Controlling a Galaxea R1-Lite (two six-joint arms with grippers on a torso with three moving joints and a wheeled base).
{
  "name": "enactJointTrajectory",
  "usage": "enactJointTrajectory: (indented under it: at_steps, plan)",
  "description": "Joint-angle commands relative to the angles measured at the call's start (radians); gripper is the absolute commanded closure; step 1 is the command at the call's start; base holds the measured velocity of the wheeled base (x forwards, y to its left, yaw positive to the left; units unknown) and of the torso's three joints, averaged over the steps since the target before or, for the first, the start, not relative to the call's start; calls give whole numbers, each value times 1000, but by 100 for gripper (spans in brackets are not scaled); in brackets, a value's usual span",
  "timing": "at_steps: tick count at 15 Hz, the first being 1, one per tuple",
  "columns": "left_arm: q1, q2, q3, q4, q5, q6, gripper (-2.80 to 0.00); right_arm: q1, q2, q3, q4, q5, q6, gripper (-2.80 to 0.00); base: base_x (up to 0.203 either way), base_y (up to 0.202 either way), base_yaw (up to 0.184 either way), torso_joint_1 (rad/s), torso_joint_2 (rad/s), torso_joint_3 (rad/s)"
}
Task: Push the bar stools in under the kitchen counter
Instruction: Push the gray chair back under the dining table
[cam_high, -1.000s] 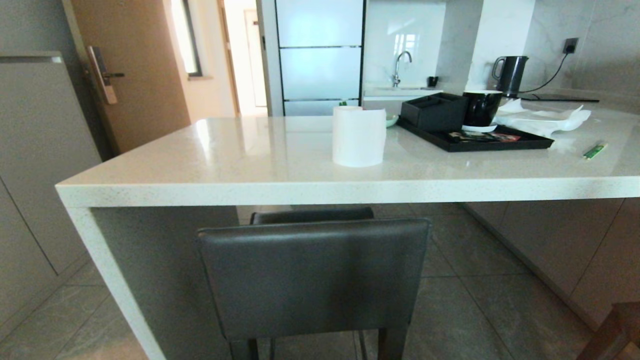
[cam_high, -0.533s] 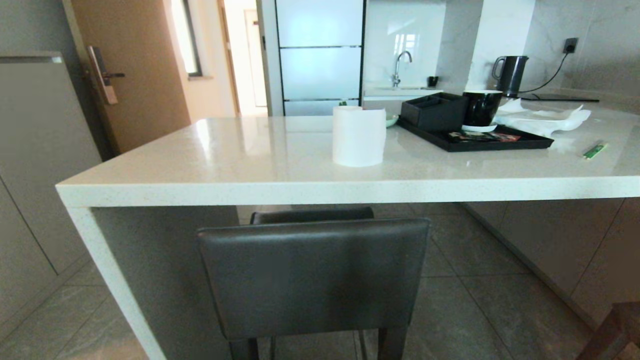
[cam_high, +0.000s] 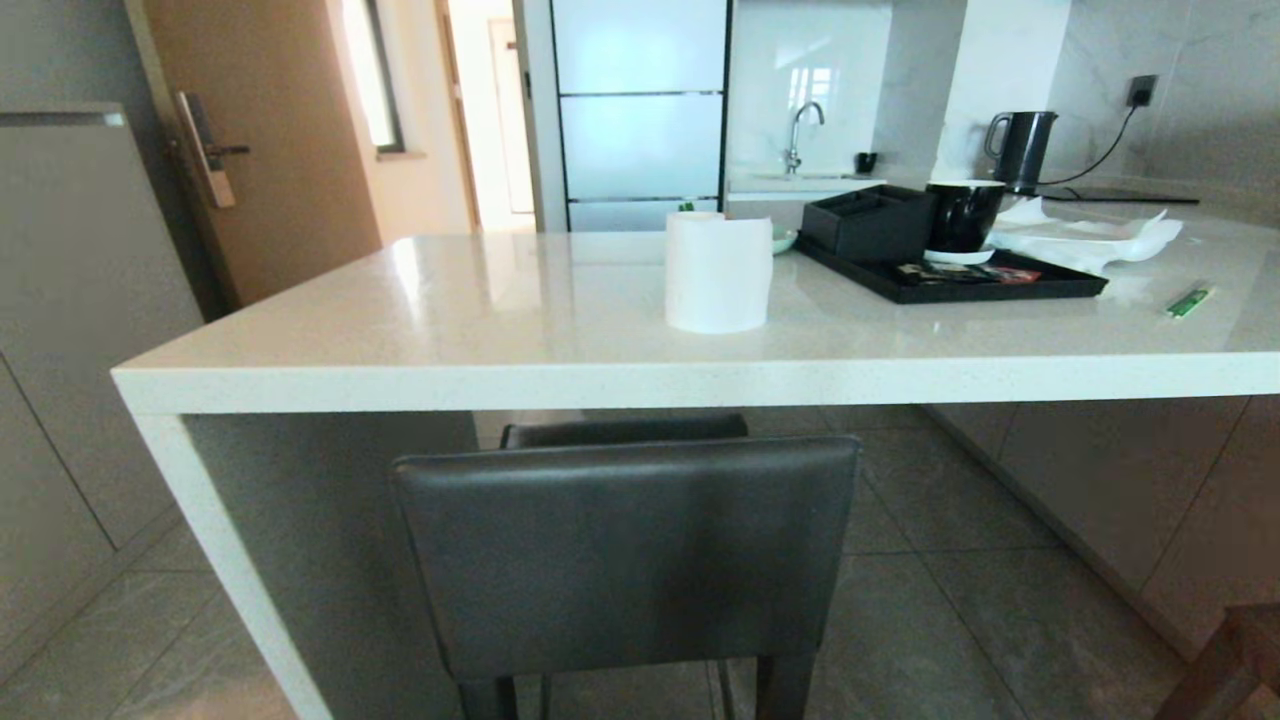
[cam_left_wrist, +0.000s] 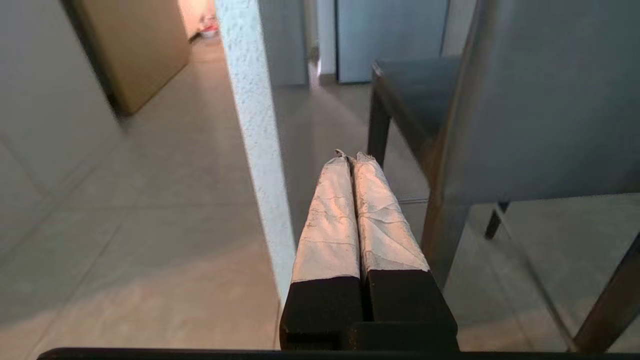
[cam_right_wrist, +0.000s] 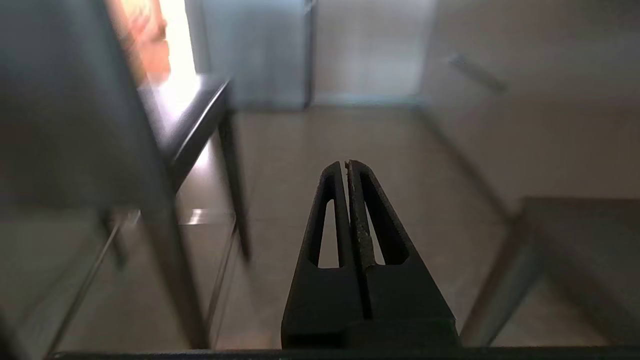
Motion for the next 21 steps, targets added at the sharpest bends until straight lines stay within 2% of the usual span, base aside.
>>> enactJointTrajectory:
  at_steps: [1,4,9,21]
  plan:
    - [0,-11,11,-1,-2,2,0,0,-5,23,20,5,-7,0,0,0,0,0,0,0]
    - [0,-12,14,-7,-1,-3,0,0,-5,23,19,-1,22,0,0,0,0,0,0,0]
    - [0,-11,19,-17,-1,-3,0,0,-7,23,19,-1,22,0,-36,0,1,5,2,1]
    - [0,-11,19,-17,-1,-3,0,0,-5,23,19,-3,23,0,-199,0,-1,2,2,1]
